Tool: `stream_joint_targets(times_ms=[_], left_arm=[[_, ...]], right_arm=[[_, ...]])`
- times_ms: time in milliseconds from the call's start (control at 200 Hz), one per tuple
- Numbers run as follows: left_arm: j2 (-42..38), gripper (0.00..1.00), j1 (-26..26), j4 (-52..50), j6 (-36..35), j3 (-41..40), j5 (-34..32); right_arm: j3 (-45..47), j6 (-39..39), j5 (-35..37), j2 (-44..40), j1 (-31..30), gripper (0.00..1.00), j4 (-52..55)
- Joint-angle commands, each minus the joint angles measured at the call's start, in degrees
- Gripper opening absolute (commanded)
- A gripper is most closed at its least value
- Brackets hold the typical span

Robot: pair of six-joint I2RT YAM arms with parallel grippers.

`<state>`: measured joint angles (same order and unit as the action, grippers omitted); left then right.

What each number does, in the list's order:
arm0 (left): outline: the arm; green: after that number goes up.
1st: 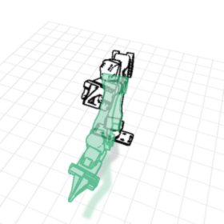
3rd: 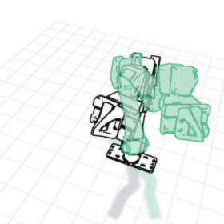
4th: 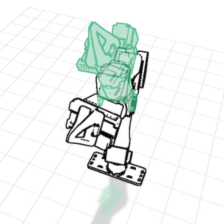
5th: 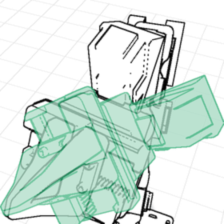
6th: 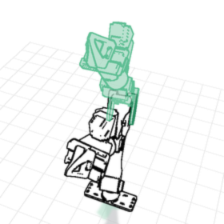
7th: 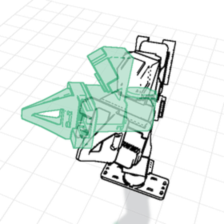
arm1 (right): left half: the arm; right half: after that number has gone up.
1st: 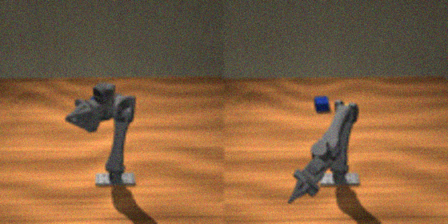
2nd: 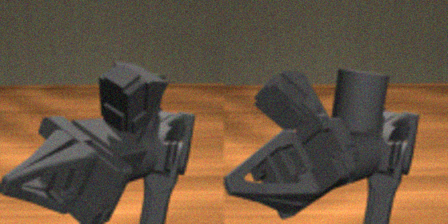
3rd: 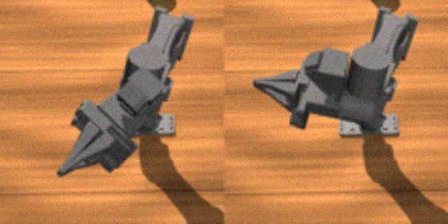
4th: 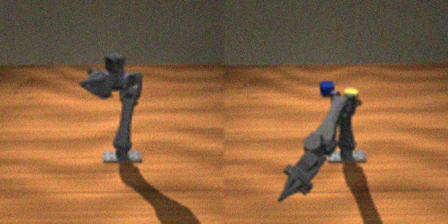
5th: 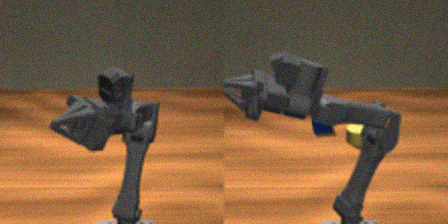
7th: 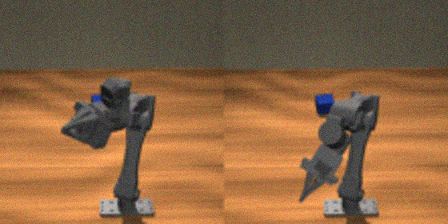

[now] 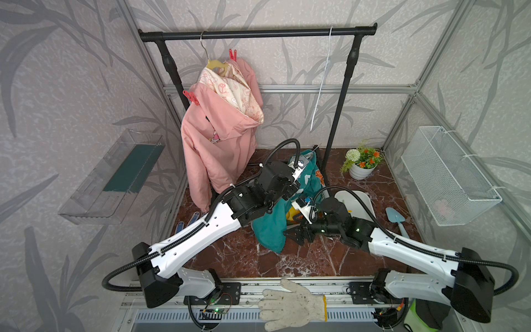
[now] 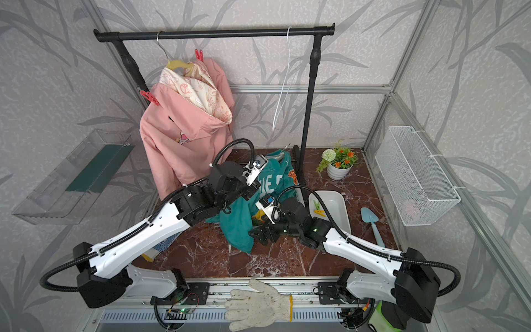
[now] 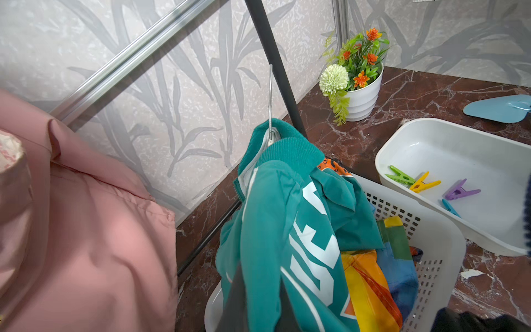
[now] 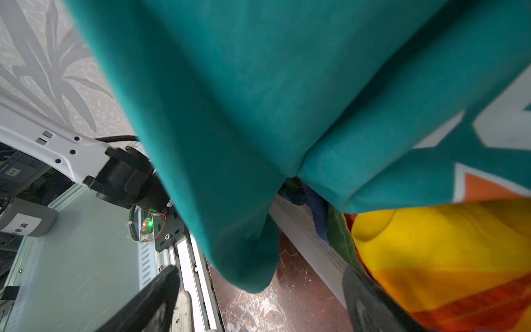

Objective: Remove the clothespins securing jackets to the hanger
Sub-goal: Adjust the jacket in the basket.

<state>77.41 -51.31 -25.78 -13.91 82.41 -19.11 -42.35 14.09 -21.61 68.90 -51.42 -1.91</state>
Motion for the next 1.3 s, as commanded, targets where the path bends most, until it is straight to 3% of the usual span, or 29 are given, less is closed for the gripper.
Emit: stream_joint_targets(times_ms=[0,265,320,480,705,910,1050,1295], left_arm=[[0.1,0.00,0.3,3.6,2.2,3.7,-0.3],[0.4,0.00,0.3,5.4,4.1,4.8,0.6],[0.5,0.00,0.4,5.7,4.5,5.0,0.4],[0.2,0.00,0.6,7.0,5.4,5.0,1.3],[-0.7,0.00,0.8,9.1,7.0,5.2,4.7],[-1.1,0.00,0.8,9.4,8.5,6.0,5.8],[-1.6,0.00,0.8,10.0,9.6,5.4,5.9],[-3.1,0.00,0.9,16.8,13.0,2.5,7.1]], right_arm=[[-1.3,-1.4,-1.6,2.3,-0.7,0.89,-5.1],[-0.7,-0.1,-5.8,7.8,-0.8,0.83,-12.3],[-1.0,0.6,-6.0,8.5,-0.8,0.73,-12.8],[-2.2,-0.8,-2.7,8.1,-0.8,0.29,-9.4],[-7.7,-4.2,12.7,3.6,-0.5,0.04,2.9],[-14.2,-5.8,14.1,3.1,0.6,0.02,8.6],[-17.1,-12.0,21.5,3.5,0.9,0.02,11.3],[-16.3,-15.4,25.9,5.9,7.3,0.01,7.0]])
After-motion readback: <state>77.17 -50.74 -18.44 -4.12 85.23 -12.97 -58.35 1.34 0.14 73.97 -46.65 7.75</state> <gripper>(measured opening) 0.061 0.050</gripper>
